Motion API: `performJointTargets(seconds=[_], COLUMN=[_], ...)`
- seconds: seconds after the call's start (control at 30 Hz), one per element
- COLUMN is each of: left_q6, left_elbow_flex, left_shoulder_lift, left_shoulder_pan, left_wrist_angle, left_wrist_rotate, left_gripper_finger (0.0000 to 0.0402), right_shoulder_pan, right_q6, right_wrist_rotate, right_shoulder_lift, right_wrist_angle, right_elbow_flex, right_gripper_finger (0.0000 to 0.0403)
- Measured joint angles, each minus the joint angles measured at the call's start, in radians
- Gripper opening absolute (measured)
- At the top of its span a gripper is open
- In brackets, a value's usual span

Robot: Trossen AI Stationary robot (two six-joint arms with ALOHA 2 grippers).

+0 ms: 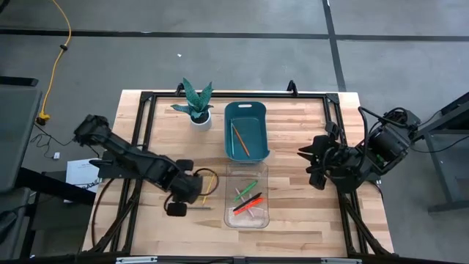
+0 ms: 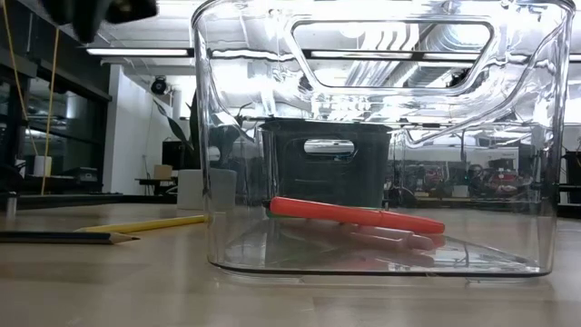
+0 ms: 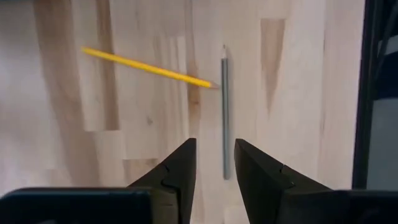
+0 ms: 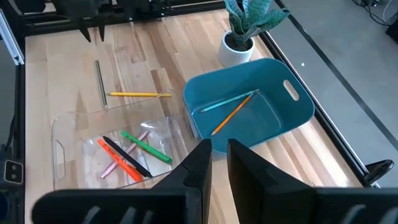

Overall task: Sort pens & pencils
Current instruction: Put the blue pencil into the blue bin

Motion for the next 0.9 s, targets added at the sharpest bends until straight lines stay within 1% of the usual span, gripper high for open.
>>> performJointTargets(seconds=[0.07,0.17,0.27,0.37,0.47,0.7,0.9], left_q6=[-0.046,-0.108,-0.168,-0.204,-0.223,-0.225,-0.233], left_elbow_flex=[-0.092,-0.232,-0.350,-0.430,-0.456,-0.457,-0.456], left_shoulder_lift=[-0.051,-0.108,-0.125,-0.123,-0.121,-0.099,0.011], left_shoulder_pan=[-0.017,-0.036,-0.053,-0.075,-0.090,-0.092,-0.093], left_wrist_angle=[0.068,0.222,0.310,0.359,0.403,0.412,0.451], left_wrist_rotate=[0.012,0.056,0.120,0.178,0.185,0.127,0.147], left_gripper_finger=[0.0095,0.0096,0.0097,0.0095,0.0095,0.0095,0.0095], right_shoulder_pan=[0.000,0.000,0.000,0.000,0.000,0.000,0.000], right_q6=[0.000,0.000,0.004,0.021,0.027,0.029,0.027], right_wrist_rotate=[0.004,0.011,0.011,0.011,0.014,0.042,0.044], right_shoulder_lift=[0.000,0.000,0.000,0.000,0.000,0.000,0.000], right_wrist_angle=[0.000,0.000,0.000,0.000,0.000,0.000,0.000], right_elbow_flex=[0.000,0.000,0.000,0.000,0.000,0.000,0.000], right_gripper_finger=[0.0041,0.0041,0.0041,0.0041,0.0041,0.0041,0.0041])
